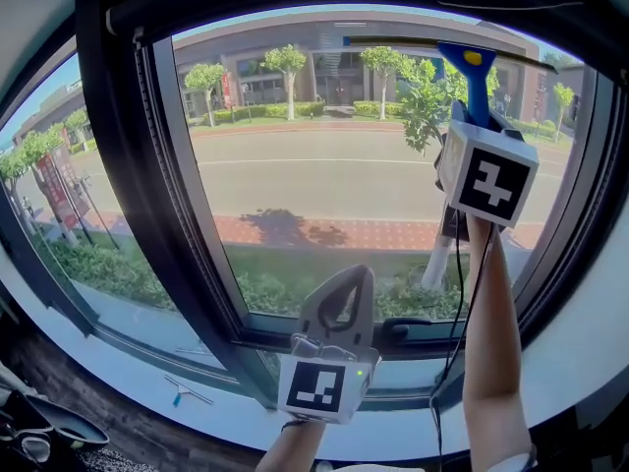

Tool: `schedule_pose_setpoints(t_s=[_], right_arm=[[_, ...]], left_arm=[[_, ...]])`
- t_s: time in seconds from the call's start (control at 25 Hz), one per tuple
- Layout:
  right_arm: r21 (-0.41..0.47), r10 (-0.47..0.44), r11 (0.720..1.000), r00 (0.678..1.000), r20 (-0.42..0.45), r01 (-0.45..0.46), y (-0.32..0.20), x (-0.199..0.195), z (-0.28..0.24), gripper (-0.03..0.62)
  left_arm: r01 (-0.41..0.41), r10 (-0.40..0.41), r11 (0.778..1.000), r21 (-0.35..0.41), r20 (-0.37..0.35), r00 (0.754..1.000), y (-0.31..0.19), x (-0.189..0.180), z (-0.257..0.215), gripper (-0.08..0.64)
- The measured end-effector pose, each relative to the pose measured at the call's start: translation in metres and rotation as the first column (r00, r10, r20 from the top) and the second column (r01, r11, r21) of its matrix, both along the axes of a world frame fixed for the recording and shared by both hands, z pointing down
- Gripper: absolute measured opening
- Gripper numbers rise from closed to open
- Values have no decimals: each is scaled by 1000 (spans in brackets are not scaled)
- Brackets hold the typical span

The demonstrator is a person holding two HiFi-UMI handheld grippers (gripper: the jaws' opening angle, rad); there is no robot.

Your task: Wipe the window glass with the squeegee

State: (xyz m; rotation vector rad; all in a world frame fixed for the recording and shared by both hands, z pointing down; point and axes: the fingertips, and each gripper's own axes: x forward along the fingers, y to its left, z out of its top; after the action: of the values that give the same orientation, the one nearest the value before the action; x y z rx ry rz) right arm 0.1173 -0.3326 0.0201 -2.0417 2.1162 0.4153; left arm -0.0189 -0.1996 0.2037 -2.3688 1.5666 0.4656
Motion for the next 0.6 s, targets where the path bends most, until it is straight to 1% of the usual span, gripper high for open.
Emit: schedule_pose_setpoints(t_s=[0.2, 0.4, 0.6], right_arm=[[-10, -1, 1000, 1000, -17, 0, -1, 1, 11, 110], [-28, 3, 1000, 1000, -10, -3, -2, 1, 24, 110], [-39, 2, 999, 1000, -7, -3, 0, 3, 42, 110]], left_arm=[[-13, 13, 1000, -8, -9, 1000, -5, 0, 3, -6], [-23, 23, 1000, -8, -6, 1000, -9, 0, 1, -6], [-22, 22, 999, -25, -8, 1000, -11, 0, 5, -6]])
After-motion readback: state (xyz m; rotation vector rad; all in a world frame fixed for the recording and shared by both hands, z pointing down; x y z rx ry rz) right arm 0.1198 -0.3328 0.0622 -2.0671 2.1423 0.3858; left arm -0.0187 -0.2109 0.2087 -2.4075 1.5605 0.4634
